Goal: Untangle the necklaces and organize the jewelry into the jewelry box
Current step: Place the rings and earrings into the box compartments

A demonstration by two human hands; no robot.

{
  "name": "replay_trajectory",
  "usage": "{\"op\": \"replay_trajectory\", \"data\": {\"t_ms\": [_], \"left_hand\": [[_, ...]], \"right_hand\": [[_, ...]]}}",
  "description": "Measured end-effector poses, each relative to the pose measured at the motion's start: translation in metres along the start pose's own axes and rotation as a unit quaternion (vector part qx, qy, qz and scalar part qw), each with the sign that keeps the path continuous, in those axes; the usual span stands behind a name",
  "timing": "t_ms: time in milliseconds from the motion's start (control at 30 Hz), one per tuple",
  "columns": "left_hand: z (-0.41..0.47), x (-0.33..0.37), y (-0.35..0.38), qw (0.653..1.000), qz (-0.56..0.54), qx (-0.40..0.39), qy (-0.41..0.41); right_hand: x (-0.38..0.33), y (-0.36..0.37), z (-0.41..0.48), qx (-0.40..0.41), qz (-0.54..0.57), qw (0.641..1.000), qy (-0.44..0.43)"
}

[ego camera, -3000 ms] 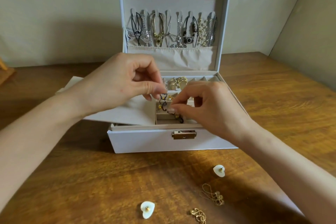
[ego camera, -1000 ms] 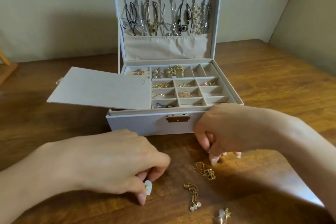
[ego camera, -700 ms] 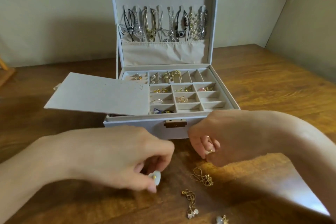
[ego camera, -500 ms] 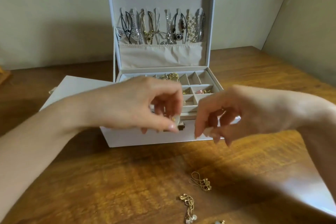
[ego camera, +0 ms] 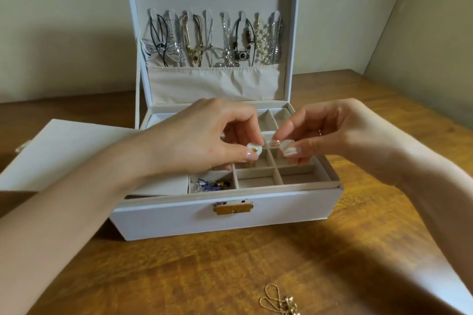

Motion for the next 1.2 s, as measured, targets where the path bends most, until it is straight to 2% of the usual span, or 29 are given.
{"op": "replay_trajectory", "data": {"t_ms": [200, 400, 600, 667, 767, 900, 1033, 1200], "left_hand": [[0.004, -0.008, 0.001, 0.999, -0.049, -0.01, -0.019], [0.005, -0.015, 0.001, 0.997, -0.074, -0.012, -0.033], [0.003, -0.008, -0.001, 0.995, -0.069, -0.072, -0.022], [0.002, -0.007, -0.003, 0.995, -0.04, -0.092, -0.006], [0.002, -0.01, 0.003, 0.993, 0.036, -0.108, -0.02], [0.004, -0.011, 0.01, 0.988, 0.138, -0.063, -0.028], [0.002, -0.006, 0.013, 0.968, 0.25, -0.031, -0.018], [-0.002, 0.0, 0.014, 0.944, 0.328, 0.014, -0.02]], "right_hand": [[0.0, 0.011, 0.002, -0.009, -0.027, 0.999, -0.022], [0.001, 0.017, 0.004, 0.02, -0.011, 0.999, -0.038], [0.002, 0.012, 0.002, 0.02, 0.006, 1.0, -0.019], [0.0, 0.01, 0.001, 0.009, -0.024, 1.0, -0.015], [-0.003, 0.014, 0.002, -0.01, -0.126, 0.992, -0.017], [-0.003, 0.021, 0.003, -0.017, -0.189, 0.982, -0.009], [0.001, 0.029, 0.003, -0.026, -0.231, 0.972, -0.017], [0.0, 0.035, 0.0, 0.022, -0.315, 0.948, -0.026]]}}
Point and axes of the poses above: each hand's wrist, its own z-axis towards the middle knuckle, its own y-axis out of the palm, x = y × z, the point moved 2 cm from there along z, towards the middle knuckle, and after that the axes turned 8 degrees about -y, right-handed, at the moved point
